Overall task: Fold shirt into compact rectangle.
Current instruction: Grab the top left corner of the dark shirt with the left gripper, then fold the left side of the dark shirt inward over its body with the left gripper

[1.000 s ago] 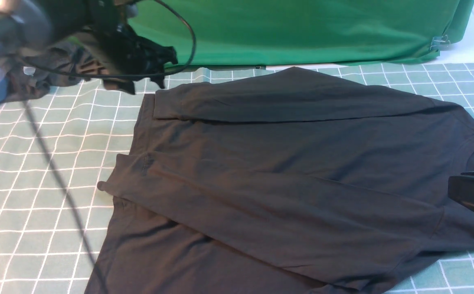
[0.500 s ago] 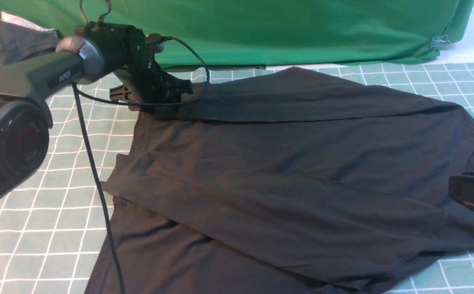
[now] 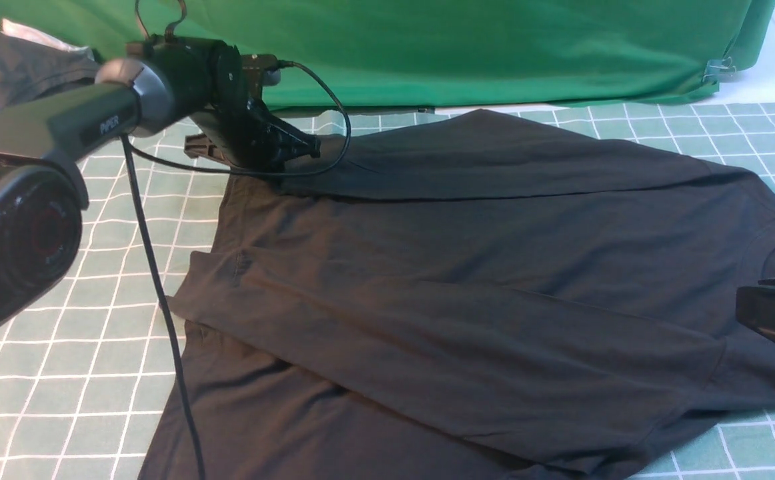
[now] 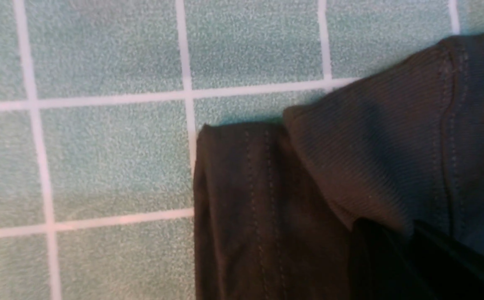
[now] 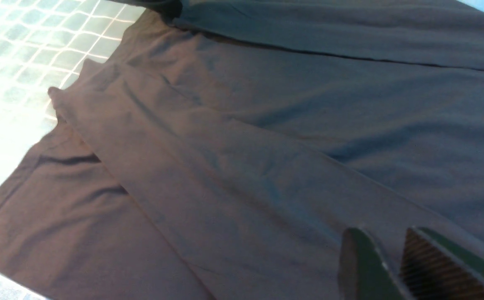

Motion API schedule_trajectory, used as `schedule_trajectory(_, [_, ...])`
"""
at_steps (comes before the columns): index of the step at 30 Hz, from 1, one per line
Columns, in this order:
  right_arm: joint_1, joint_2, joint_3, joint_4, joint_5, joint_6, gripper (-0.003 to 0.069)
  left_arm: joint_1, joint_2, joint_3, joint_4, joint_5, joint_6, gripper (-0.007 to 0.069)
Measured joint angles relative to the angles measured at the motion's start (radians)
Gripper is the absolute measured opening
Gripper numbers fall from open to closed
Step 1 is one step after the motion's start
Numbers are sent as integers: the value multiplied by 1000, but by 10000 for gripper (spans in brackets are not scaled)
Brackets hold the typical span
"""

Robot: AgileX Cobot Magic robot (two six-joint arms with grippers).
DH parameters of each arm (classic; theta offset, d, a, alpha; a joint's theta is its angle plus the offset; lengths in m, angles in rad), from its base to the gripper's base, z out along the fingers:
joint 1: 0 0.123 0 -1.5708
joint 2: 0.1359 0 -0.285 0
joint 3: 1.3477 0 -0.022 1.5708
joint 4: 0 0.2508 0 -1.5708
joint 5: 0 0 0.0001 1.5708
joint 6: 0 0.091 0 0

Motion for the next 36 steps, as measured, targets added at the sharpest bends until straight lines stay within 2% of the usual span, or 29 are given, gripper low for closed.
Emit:
schedule_trajectory(10, [0,0,0,-37,-1,2,145,0,-154,-2,-11,158,23,19])
schedule_trajectory(16, [-21,0,0,-248,15,164,143,0,-269,-2,-14,316,55,19])
schedule_trajectory(18, [-36,0,0,-363,49,230,90,0,-305,-2,-26,375,56,19])
schedule_trajectory(21, [-52,0,0,-446,77,273,36,0,-353,19,-47,421,60,19])
schedule_trajectory(26, [-91,0,0,-513,98,295,24,-7,-474,184,-59,421,60,19])
schedule_trajectory(36, [-108,0,0,-520,94,294,23,-77,-678,611,-61,310,-25,19])
